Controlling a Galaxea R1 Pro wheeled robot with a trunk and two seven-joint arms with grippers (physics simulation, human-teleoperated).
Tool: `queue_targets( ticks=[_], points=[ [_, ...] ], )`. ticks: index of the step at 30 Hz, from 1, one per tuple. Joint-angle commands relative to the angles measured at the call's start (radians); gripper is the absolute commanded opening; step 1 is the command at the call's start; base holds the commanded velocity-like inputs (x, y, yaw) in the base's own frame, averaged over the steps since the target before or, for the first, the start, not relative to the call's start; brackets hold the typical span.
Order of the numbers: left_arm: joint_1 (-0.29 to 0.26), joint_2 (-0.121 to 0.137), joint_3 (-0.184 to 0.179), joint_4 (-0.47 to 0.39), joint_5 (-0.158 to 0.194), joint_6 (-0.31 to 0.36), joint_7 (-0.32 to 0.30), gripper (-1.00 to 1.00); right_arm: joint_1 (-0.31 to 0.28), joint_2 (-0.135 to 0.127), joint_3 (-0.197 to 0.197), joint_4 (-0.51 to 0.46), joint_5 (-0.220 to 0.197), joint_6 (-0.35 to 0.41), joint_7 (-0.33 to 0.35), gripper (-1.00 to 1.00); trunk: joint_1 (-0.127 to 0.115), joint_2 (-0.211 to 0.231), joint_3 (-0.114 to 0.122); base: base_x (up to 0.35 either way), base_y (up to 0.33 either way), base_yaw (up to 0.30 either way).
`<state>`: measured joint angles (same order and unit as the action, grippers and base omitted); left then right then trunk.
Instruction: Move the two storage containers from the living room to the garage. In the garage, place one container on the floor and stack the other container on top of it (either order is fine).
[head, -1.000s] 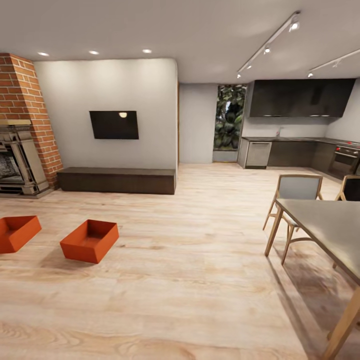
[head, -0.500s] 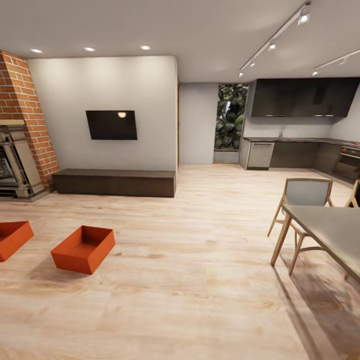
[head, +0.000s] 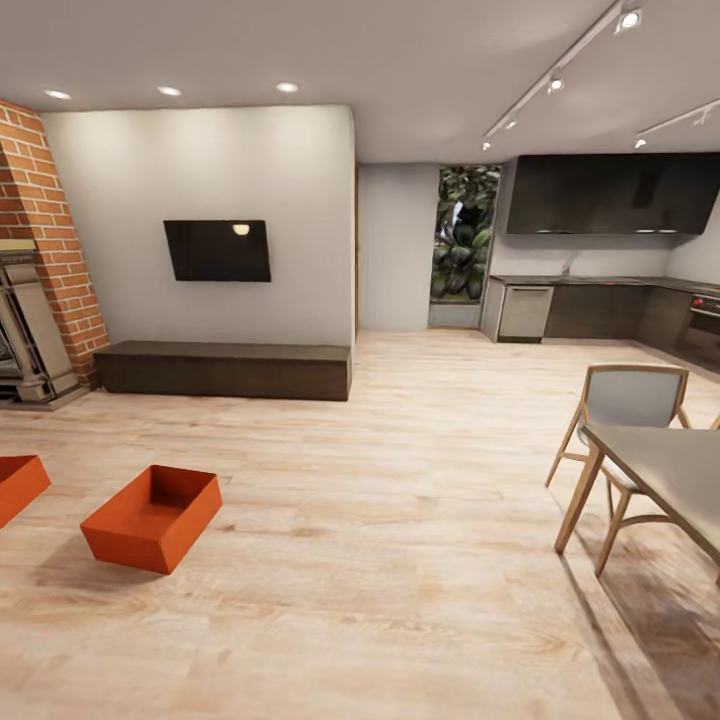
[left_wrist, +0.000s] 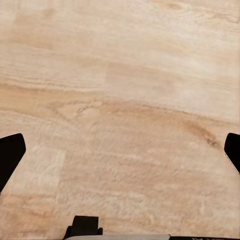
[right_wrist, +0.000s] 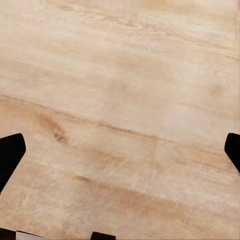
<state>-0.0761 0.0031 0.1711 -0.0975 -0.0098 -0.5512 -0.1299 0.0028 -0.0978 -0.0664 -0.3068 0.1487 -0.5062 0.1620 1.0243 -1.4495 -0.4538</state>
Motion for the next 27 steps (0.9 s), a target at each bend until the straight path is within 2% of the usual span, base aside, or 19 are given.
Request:
queue_targets(
  ticks=[1,21,27],
  points=[
    [-0.001,0.000,0.008,0.001,-0.001,-0.002,-0.008,1.00,0.000,0.000,-0.007,-0.002,0.009,-0.002,0.004,1.00,0.001,0.000,-0.001,0.326,0.000,0.000],
    [-0.001,0.000,0.009,0.001,-0.001,-0.002,-0.007,1.00,0.000,0.000,-0.007,-0.002,0.010,-0.002,0.004,1.00,0.001,0.000,-0.001,0.326,0.000,0.000],
    [-0.001,-0.001,0.008,0.001,-0.001,-0.003,0.031,1.00,0.000,0.000,-0.007,-0.002,0.010,-0.002,0.004,1.00,0.001,0.000,-0.001,0.326,0.000,0.000]
  ],
)
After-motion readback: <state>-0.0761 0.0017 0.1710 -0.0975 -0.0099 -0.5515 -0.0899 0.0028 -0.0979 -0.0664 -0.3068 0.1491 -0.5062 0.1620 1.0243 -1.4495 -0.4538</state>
